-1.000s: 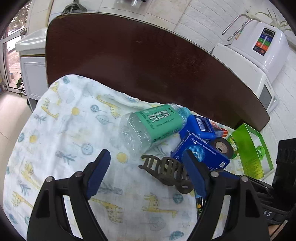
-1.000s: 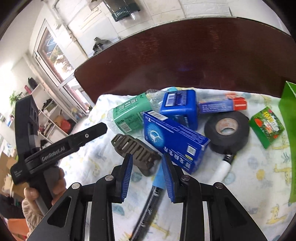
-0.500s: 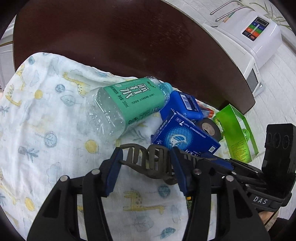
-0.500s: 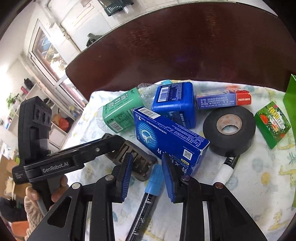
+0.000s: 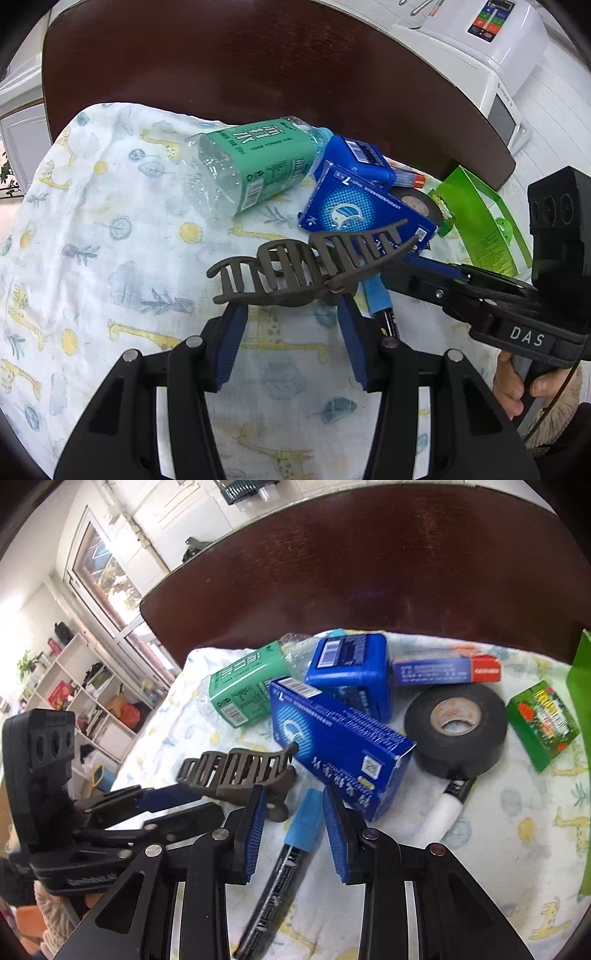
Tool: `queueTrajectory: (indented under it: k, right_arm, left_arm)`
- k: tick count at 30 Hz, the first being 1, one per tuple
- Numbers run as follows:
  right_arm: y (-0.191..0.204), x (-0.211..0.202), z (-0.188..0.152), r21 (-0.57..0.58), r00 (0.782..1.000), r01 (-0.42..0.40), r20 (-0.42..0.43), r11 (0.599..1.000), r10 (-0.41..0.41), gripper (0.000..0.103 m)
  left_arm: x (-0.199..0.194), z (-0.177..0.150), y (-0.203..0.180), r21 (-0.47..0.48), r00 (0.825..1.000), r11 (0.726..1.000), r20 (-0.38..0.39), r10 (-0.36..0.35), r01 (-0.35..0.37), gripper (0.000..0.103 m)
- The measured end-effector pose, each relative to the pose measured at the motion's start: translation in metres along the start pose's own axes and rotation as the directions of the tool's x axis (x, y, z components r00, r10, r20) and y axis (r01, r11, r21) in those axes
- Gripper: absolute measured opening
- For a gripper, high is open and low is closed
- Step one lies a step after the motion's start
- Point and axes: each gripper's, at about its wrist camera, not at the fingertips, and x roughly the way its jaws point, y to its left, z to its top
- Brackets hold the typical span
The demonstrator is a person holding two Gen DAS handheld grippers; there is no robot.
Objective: Organize rigid objects
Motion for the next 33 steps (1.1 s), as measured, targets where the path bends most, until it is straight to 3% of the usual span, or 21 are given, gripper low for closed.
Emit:
queueTrajectory:
  k: [8,13,19,21,33]
  right_arm:
    - [0.014,-0.008,0.002,-0.02,1.0,0.005,0.018,1.0,-0.005,0.035]
    - [0.024,-0.001,0.003,-0.004,1.0,0.022,0.009,1.0,-0.022,0.035]
    - [0.023,0.009,0.009,0.041,0.999,0.045,0.018,0.998,-0.046,0.035]
    - [0.024,0.011,0.01,0.037,0.999,0.048,0.021,0.998,-0.049,0.034]
    - [0.04,-0.003,0.008,-0.054,0.997,0.062,0.049,0.997,-0.059,0.032]
  left_arm:
    - [-0.02,-0.003,0.032,-0.083,0.998,0.996,0.047,0.044,-0.04,0.064]
    - [-0.016,0.013,0.05,-0.194,0.998,0.98,0.063,-0.027,0.039,0.064]
    - [0.009,0.02,0.036,-0.168,0.997,0.983,0.012,-0.074,0.075,0.061]
    - [0.008,0.021,0.032,-0.158,0.997,0.984,0.022,-0.078,0.081,0.053]
    - [-0.027,0.012,-0.01,-0.06,0.991,0.997,0.124,0.052,-0.045,0.053]
